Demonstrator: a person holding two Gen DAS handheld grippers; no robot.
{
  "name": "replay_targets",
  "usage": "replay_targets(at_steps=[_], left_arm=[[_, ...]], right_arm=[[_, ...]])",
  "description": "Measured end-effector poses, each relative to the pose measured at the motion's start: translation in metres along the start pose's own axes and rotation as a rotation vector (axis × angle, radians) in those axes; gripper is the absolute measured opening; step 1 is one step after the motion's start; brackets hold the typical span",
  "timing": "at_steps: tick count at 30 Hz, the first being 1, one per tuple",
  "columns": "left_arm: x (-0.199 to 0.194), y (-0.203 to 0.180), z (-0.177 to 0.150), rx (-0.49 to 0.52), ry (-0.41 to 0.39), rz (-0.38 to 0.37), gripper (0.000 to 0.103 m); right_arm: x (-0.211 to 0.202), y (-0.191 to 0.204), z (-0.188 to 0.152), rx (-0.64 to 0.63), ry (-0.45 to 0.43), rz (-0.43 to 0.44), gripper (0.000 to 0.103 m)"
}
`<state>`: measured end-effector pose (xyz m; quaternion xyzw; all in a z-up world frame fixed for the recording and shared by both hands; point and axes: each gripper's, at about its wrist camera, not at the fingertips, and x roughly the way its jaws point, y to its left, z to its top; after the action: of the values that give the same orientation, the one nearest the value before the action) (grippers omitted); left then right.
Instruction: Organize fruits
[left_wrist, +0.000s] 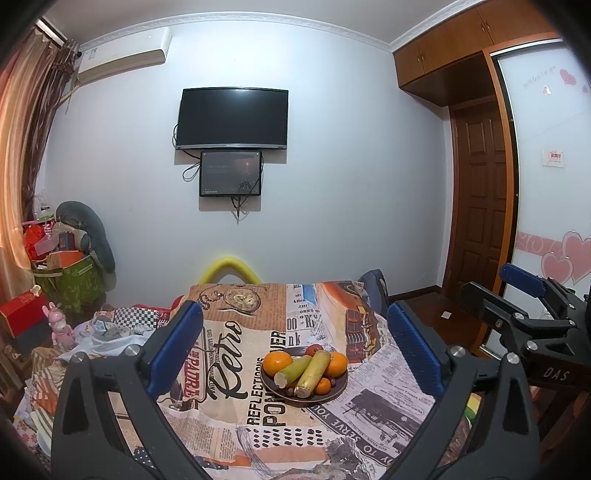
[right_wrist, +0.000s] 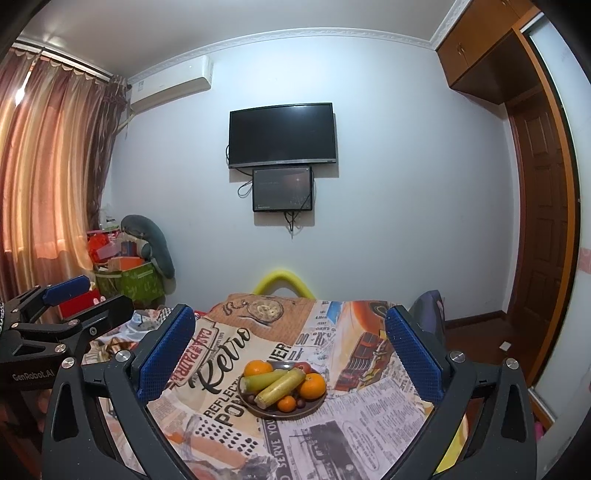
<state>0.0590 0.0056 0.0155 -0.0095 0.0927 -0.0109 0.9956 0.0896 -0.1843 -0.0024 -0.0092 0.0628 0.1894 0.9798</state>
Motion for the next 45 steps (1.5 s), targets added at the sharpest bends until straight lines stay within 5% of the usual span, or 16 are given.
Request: replay_targets(at_steps=[45], left_arm=[[0.0033, 0.0, -0.0016, -0.008, 0.013, -0.036, 0.102]], right_arm=[[0.0005, -0.0032, -0.0017, 0.006, 0.014, -0.003, 0.103]])
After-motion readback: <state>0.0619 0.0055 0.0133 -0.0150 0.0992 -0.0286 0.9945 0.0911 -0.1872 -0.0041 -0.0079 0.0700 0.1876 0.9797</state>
